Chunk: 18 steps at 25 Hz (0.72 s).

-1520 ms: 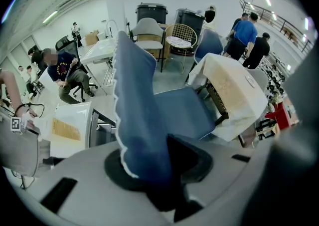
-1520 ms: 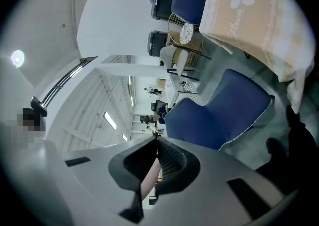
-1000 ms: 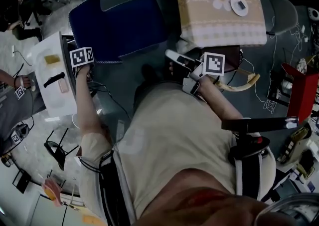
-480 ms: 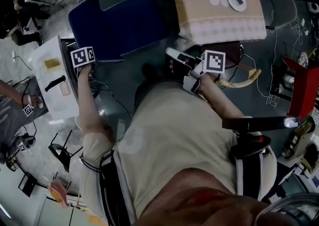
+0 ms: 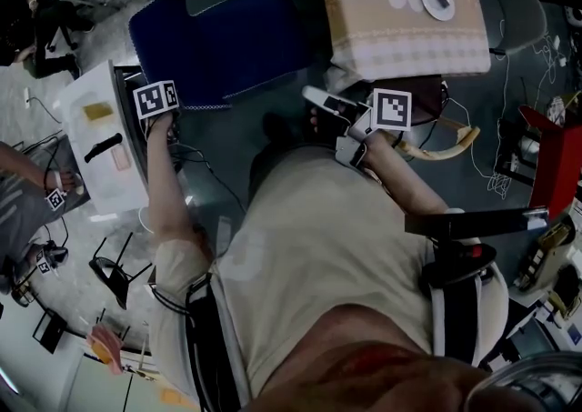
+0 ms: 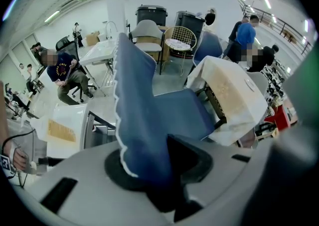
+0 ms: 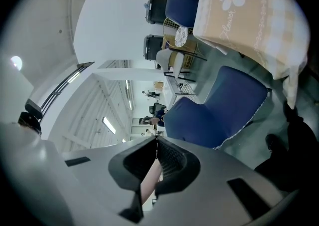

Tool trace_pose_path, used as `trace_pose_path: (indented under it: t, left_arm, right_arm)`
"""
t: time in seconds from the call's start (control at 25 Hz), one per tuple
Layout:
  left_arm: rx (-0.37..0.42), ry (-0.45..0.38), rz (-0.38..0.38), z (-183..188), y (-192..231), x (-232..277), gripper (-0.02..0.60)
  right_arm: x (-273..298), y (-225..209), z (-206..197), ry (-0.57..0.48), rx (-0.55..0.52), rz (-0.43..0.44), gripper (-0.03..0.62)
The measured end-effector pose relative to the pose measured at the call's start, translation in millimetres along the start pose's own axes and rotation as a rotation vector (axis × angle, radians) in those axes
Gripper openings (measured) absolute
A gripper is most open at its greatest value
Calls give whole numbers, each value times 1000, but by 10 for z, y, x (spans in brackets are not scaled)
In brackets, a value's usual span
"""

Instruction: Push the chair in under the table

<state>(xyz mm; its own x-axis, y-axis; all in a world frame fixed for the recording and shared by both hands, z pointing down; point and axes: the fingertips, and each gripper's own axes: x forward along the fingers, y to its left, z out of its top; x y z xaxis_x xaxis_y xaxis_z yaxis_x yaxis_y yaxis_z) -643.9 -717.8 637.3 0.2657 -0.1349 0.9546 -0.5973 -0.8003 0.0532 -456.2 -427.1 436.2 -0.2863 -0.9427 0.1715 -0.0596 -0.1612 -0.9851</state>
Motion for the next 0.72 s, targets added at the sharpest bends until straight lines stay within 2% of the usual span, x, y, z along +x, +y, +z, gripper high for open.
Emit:
trace_pose_path:
  t: [0.16,0.72]
  left_arm:
    - [-6,-7,-5,-1,-18,1,120]
    - [81,-18,-19,94,-179,34,120]
  right_arm:
    - [55,-2,-27,12,0,6,12]
    - [41,-27,3,-9,-2,-1,12]
